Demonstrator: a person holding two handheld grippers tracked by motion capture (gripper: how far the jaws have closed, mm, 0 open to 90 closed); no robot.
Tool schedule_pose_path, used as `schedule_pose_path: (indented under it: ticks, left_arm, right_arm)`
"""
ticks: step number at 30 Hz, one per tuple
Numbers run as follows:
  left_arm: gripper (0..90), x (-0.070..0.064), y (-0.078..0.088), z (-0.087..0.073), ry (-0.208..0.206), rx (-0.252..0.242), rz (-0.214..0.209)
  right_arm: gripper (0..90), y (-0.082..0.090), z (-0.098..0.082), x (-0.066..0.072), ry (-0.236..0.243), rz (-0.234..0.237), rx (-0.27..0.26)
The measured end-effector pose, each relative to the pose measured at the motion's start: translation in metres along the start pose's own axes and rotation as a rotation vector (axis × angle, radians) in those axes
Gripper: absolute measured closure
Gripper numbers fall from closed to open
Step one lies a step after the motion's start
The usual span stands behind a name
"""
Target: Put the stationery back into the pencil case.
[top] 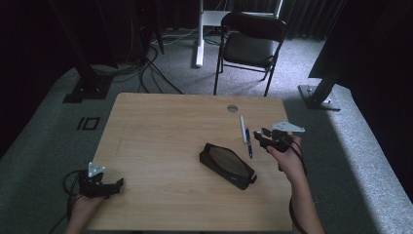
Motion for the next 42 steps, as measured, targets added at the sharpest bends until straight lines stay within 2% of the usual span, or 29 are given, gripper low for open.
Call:
schedule_pose_path:
  ticks: [10, 11, 22, 23, 28, 34, 42]
  left_arm:
    - [0.3, 0.0, 0.0, 0.0, 0.0, 0.0, 0.0]
    - [0.3, 0.0, 0.0, 0.0, 0.0, 0.001, 0.0]
    - [0.3, 0.0, 0.0, 0.0, 0.001, -0.001, 0.0]
    - [0.3, 0.0, 0.0, 0.0, 0.001, -0.001, 0.0]
    - [0.3, 0.0, 0.0, 0.0, 0.001, -0.001, 0.0]
    - [0.3, 0.0, 0.0, 0.0, 0.001, -0.001, 0.0]
    - [0.3, 0.0, 0.0, 0.0, 0.001, -0.001, 0.0]
  right_arm:
    - [59.1, 0.015, 0.015, 0.019, 0.061, 0.053, -0.045]
    - [59.1, 0.017, 0.018, 0.023, 0.065, 0.077, -0.057]
    - [59.1, 0.025, 0.027, 0.043, 0.11, 0.152, -0.077]
    - [59.1, 0.026, 0.029, 0.048, 0.123, 0.166, -0.077]
    - [59.1, 0.025, 0.028, 0.055, 0.133, 0.187, -0.062]
    - [59.1, 0.024, 0.028, 0.065, 0.149, 0.236, -0.062]
    - [59.1, 0.021, 0.027, 0.076, 0.183, 0.283, -0.023]
Point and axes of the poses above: each handheld gripper's, and its own axes: y roughly backward along the jaws, z roughly out of its top, x roughly to its left, the point moved 2 cm from there along -y, roughly forward along the jaws, and after that the axes turned 11 degrees about y, right-handed, at the moved point
